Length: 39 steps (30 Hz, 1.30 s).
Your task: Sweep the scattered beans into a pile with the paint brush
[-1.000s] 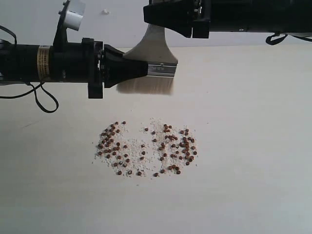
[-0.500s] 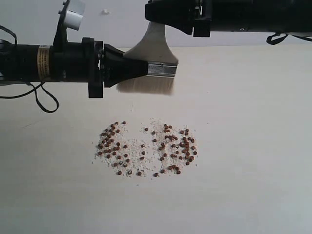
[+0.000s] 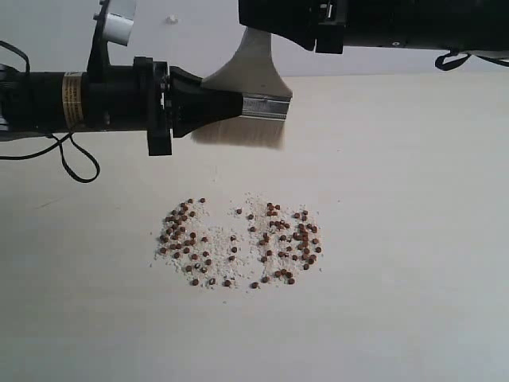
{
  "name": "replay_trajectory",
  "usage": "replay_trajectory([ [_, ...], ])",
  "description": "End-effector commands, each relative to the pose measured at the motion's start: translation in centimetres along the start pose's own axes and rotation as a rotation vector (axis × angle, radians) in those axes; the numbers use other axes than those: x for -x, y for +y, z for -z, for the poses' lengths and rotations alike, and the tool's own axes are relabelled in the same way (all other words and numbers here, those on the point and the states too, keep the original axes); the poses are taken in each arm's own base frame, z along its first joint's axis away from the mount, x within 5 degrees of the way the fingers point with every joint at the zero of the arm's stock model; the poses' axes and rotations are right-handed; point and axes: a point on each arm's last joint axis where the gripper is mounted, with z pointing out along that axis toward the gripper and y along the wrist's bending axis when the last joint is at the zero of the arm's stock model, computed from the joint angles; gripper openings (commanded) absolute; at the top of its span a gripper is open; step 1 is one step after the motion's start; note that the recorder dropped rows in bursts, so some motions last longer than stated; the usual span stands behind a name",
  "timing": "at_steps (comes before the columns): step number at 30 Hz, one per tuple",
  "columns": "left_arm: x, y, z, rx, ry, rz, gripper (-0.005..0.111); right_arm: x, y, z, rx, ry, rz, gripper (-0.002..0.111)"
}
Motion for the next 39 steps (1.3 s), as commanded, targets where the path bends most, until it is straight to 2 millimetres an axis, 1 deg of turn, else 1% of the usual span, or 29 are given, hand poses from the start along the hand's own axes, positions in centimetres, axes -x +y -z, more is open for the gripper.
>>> replay_trajectory([
  [1,1.0,-0.1,-0.7,0.033,-0.077,0.026,0.000,-0.1,0.2,0.1,0.013,0.018,0.007,0.000],
  [9,1.0,-1.6,-2.6,-0.029,-0.067,-0.024,0.000,-0.1,0.2,0.1,0.013,0.018,0.006,0.000],
  [15,1.0,-1.3,-2.2,-0.015,-0.069,-0.025,0.000,-0.1,0.2,0.1,0.013,0.018,0.006,0.000],
  [23,0.8,-1.4,-2.2,-0.026,-0.056,-0.045,0.000,-0.1,0.2,0.1,0.013,0.018,0.006,0.000],
  [25,0.8,-1.4,-2.2,-0.026,-0.056,-0.049,0.003,-0.1,0.2,0.1,0.013,0.018,0.006,0.000],
  [26,0.8,-1.4,-2.2,-0.026,-0.056,-0.051,0.006,-0.1,0.2,0.1,0.013,0.018,0.006,0.000],
  [27,0.8,-1.4,-2.2,-0.026,-0.056,-0.051,0.012,-0.1,0.2,0.1,0.013,0.018,0.006,0.000],
  [28,0.8,-1.4,-2.2,-0.026,-0.056,-0.051,0.020,-0.1,0.2,0.1,0.013,0.018,0.006,0.000],
  [30,0.8,-1.4,-2.2,-0.026,-0.056,-0.051,0.041,-0.1,0.2,0.1,0.013,0.018,0.006,0.000],
  [33,0.8,-1.4,-2.2,-0.027,-0.055,-0.052,0.084,-0.1,0.2,0.1,0.013,0.018,0.007,0.000],
  [34,0.8,-1.4,-2.2,-0.030,-0.051,-0.054,0.104,-0.1,0.2,0.1,0.013,0.018,0.009,0.000],
  [39,0.7,-1.3,-2.2,-0.021,-0.038,-0.068,0.105,-0.2,0.0,0.1,-0.009,0.027,0.009,0.000],
])
